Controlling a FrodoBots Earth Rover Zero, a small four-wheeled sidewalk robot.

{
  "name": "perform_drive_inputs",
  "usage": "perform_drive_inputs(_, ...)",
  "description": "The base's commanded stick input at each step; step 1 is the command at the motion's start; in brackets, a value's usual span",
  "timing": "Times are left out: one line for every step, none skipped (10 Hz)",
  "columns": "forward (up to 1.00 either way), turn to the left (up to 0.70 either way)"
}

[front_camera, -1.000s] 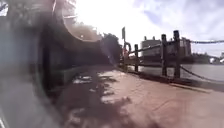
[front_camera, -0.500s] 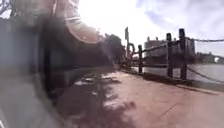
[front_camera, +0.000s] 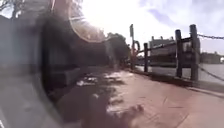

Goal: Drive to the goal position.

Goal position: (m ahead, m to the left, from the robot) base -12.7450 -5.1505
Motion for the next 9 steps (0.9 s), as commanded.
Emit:
perform_drive_inputs(0.7, 0.27)
perform_drive_inputs(0.7, 0.27)
perform_drive_inputs(0.7, 0.27)
perform_drive_inputs(0.33, 0.13)
perform_drive_inputs(0.0, 0.0)
perform_drive_inputs(0.0, 0.0)
perform_drive_inputs(0.0, 0.0)
perform_drive_inputs(0.0, 0.0)
perform_drive_inputs(0.0, 0.0)
